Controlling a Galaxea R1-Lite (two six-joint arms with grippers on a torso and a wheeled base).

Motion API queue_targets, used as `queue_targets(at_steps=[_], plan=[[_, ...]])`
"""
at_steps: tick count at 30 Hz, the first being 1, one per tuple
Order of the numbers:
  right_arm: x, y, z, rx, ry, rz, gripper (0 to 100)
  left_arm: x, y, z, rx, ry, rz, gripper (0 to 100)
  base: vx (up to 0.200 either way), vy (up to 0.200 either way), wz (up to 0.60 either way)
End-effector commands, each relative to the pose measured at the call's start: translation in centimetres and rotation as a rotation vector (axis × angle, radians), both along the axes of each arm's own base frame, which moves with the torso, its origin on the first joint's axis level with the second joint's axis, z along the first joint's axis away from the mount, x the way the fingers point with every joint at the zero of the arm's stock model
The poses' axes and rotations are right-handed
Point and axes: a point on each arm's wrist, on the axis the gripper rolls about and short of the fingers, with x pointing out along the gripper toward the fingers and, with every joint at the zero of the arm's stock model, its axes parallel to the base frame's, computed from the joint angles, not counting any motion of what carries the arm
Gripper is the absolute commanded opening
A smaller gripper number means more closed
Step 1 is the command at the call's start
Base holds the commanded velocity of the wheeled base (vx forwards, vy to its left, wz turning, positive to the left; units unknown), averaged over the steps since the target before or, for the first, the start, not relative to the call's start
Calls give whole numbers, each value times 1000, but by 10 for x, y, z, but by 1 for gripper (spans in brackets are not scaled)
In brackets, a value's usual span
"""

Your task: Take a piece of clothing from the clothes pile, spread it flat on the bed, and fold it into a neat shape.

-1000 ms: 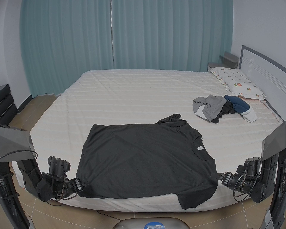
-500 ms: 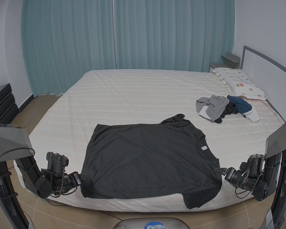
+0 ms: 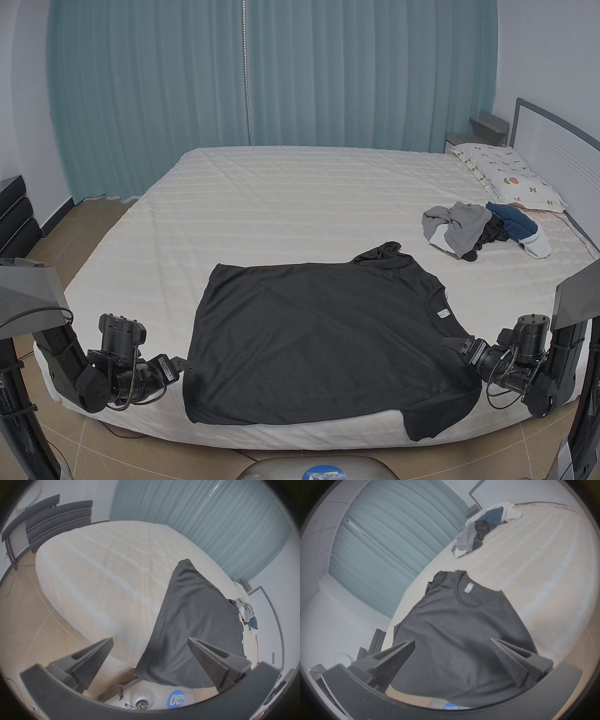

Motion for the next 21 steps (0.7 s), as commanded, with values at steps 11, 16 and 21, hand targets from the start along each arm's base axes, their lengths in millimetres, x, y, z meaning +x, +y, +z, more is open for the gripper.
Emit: queue_targets(at_steps=[11,16,21], plan=[[81,51,21,-133,-132,55,100,12,-5,0,-44,-21,24,100,182,0,0],[129,79,28,-234,-141,95,100,12,-5,-5,-42,-4,25,100,0,0,0],[164,97,24,-341,-149,124,100,13,-5,-10,-48,12,36,100,0,0,0]])
